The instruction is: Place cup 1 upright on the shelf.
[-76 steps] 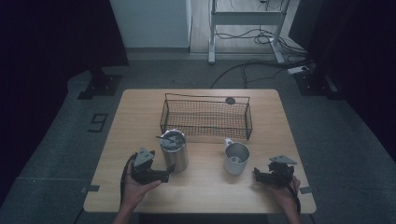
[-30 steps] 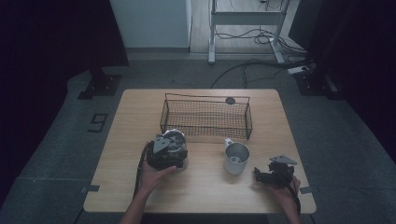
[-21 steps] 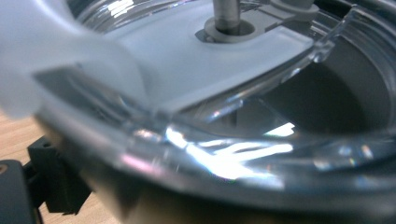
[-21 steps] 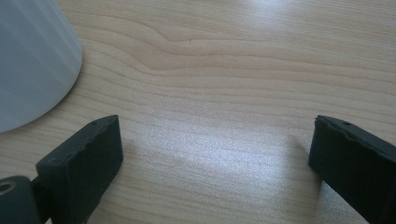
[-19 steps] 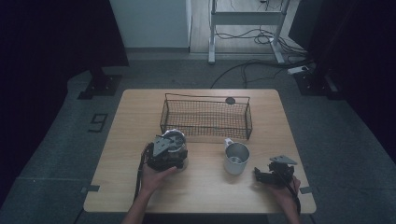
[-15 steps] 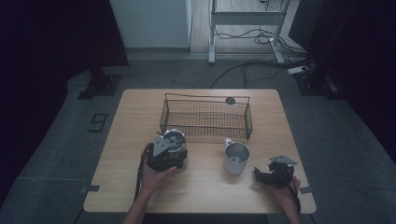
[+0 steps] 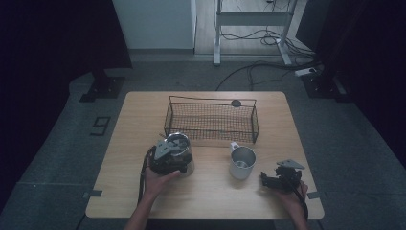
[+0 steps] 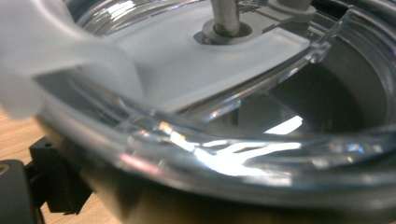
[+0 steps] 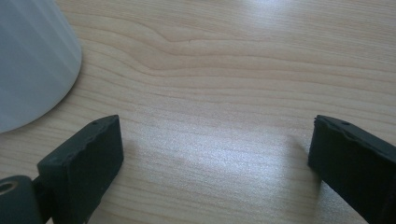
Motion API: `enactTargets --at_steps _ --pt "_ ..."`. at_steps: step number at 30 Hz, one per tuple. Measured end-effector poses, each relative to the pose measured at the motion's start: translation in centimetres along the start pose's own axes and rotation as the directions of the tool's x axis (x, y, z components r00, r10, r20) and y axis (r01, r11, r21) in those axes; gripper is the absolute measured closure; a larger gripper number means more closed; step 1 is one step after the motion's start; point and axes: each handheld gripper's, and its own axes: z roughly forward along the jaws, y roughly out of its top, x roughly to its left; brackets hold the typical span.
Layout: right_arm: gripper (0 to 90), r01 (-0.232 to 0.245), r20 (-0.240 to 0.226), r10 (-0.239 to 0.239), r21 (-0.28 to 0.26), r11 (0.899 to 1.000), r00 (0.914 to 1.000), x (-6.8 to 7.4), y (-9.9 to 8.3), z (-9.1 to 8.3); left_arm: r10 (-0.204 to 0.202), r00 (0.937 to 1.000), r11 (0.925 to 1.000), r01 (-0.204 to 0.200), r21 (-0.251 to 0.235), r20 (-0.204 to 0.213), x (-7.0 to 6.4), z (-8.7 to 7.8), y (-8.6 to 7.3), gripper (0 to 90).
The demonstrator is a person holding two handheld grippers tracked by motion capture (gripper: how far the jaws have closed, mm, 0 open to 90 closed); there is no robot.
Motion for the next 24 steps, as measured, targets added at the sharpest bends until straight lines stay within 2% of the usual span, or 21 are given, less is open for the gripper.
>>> enactTargets --at_steps 11,24 --pt "3.1 -0.002 0.000 0.002 0.000 1.000 1.0000 0.0 0.0 0.0 0.040 0.9991 0.9991 -0.040 -0.011 -0.009 -0.5 -1.2 1.6 4.1" --pt "3.5 -0.003 0.002 0.003 -0.001 1.000 1.0000 0.0 0.0 0.0 0.052 0.9981 0.9984 -0.053 -0.022 -0.032 -0.8 -2.4 3.2 4.1"
